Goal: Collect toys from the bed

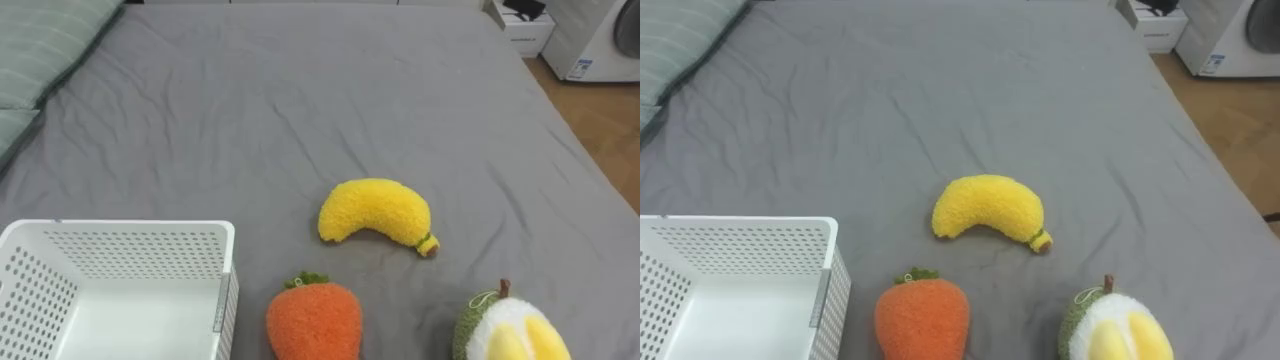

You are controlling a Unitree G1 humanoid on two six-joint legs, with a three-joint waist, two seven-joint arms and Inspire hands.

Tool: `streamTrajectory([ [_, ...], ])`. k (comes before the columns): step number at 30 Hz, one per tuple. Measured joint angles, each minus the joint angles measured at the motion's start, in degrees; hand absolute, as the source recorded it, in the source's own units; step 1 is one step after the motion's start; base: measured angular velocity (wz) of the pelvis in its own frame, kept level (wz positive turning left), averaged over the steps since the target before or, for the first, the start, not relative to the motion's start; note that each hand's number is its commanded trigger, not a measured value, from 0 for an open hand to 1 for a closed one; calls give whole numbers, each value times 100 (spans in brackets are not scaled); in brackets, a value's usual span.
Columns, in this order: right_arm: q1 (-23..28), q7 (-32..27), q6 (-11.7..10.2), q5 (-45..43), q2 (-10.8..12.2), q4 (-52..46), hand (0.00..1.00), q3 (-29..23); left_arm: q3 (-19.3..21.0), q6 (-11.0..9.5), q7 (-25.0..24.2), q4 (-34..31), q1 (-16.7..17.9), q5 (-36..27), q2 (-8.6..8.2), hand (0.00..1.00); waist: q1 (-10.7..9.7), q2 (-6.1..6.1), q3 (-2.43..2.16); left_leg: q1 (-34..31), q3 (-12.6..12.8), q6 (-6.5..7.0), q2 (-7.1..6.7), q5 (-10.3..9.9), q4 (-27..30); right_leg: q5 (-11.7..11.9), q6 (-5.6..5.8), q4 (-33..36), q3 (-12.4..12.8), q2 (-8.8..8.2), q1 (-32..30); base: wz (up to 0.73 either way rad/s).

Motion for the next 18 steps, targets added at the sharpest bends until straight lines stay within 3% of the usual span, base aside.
streamTrajectory([
  [7,29,131,-19,-4,0,38,0,-23,55,-5,9,21,53,195,2,0,-7,-37,16,-4,-19,0,-4,0,3,0,0,2,-12,-4,7,0],
  [18,111,-82,13,182,0,58,0,-203,55,-29,51,11,2,218,4,0,-22,-34,-13,-6,10,0,-2,0,-1,-2,-1,2,9,-5,-3,0],
])
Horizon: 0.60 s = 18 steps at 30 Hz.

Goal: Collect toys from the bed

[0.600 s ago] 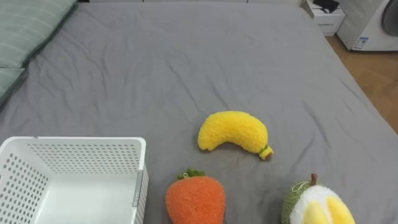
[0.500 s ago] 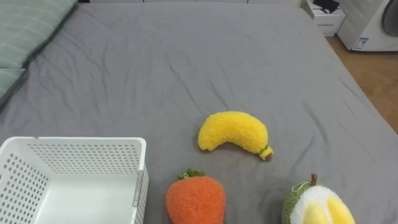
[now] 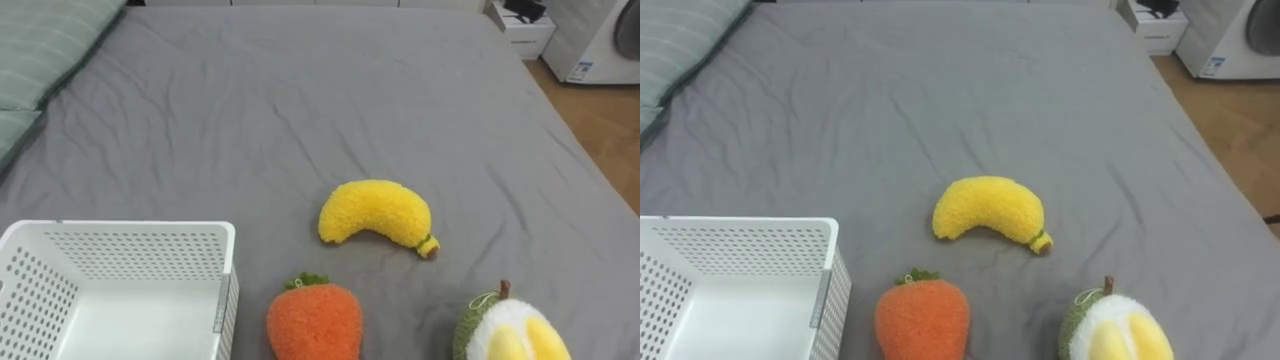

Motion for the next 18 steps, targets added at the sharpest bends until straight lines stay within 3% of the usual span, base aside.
streamTrajectory([
  [10,333,-448,51,435,-70,18,0,-1334,457,-1,-54,-24,276,9,61,0,-428,-175,-10,84,-12,-1,-4,1,-29,-38,-1,31,40,-40,28,-2],
  [14,356,-632,50,496,-95,-130,0,-1608,570,-1,-58,-65,314,8,146,0,-463,-302,3,79,9,-2,-2,1,-45,-39,-3,33,62,-35,10,-5],
  [18,377,-939,51,320,-153,-964,0,-1676,573,-2,-62,-103,326,15,211,0,-465,-363,2,84,39,1,-5,1,-45,-31,-1,45,71,-30,-12,-5],
])
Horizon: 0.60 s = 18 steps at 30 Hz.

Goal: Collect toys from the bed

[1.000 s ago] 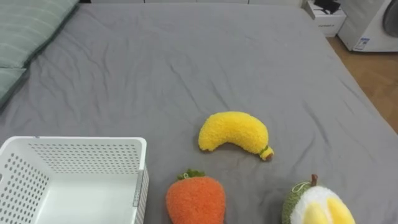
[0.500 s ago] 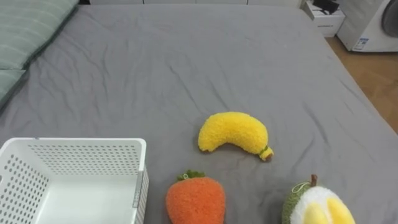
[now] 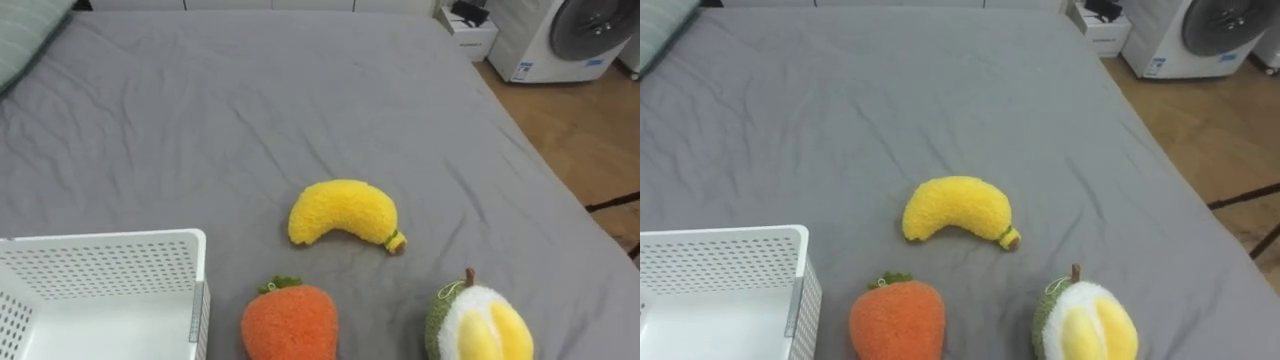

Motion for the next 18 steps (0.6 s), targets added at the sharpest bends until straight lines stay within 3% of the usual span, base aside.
streamTrajectory([
  [4,-97,-385,-59,-439,-12,-958,0,-72,-24,2,0,-7,35,2,-2,0,-1,-1,0,5,14,-2,1,2,6,-5,1,59,-7,8,-7,2],
  [6,-116,-684,-44,-805,-12,-2009,0,7,-92,4,5,-71,37,4,-7,0,19,38,-4,-14,21,-2,1,2,4,-6,1,68,1,11,-51,-5],
  [8,-160,-818,-161,-1054,-22,-2668,0,123,-146,4,16,-113,53,7,-2,0,13,58,-4,-40,28,-3,2,7,15,-4,-2,68,2,14,-86,-2],
  [13,-195,-1071,-251,-2532,-7,-4097,0,555,-257,-42,11,-178,49,170,-17,0,158,88,-32,-117,29,-4,5,10,25,-3,-9,83,-24,-17,-190,0],
  [18,-289,-1084,-291,-3320,-31,-4688,0,675,-256,-59,19,-178,40,153,-10,0,224,70,-26,-126,28,-4,5,10,6,2,-8,85,-37,-22,-170,3],
])
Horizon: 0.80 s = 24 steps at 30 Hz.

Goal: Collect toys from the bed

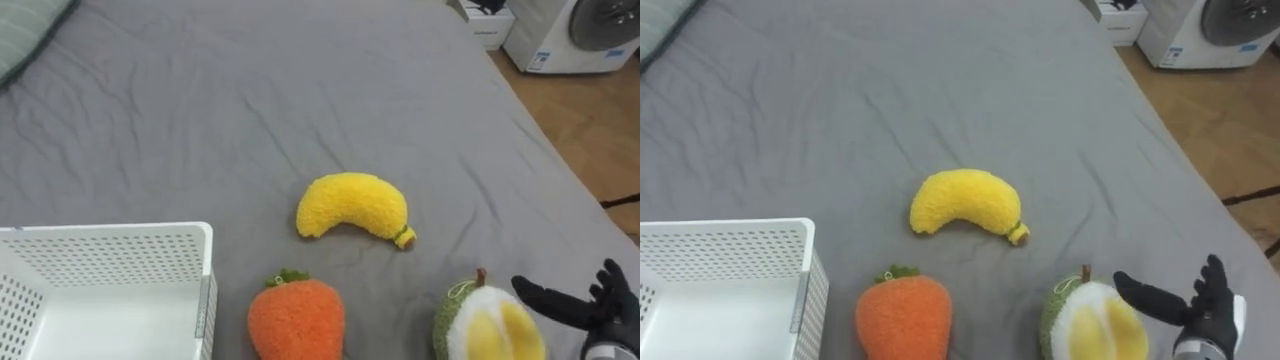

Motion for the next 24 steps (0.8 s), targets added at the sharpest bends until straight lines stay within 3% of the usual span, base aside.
streamTrajectory([
  [15,-38,311,-11,-1201,-111,-226,0,324,-134,-30,-133,-108,37,-20,8,0,67,21,10,-45,39,2,-3,1,11,-19,5,57,7,-16,-9,-1],
  [20,-70,770,48,-1871,-135,167,0,457,-103,0,-149,-118,40,15,11,0,74,-15,5,-40,34,2,-4,2,4,-19,5,56,-15,-17,-4,0],
  [24,-101,1096,264,-2102,-206,779,0,538,-99,27,-145,-120,67,25,30,0,106,-44,0,-34,-5,4,-5,3,8,-19,5,55,-40,-18,12,0],
])
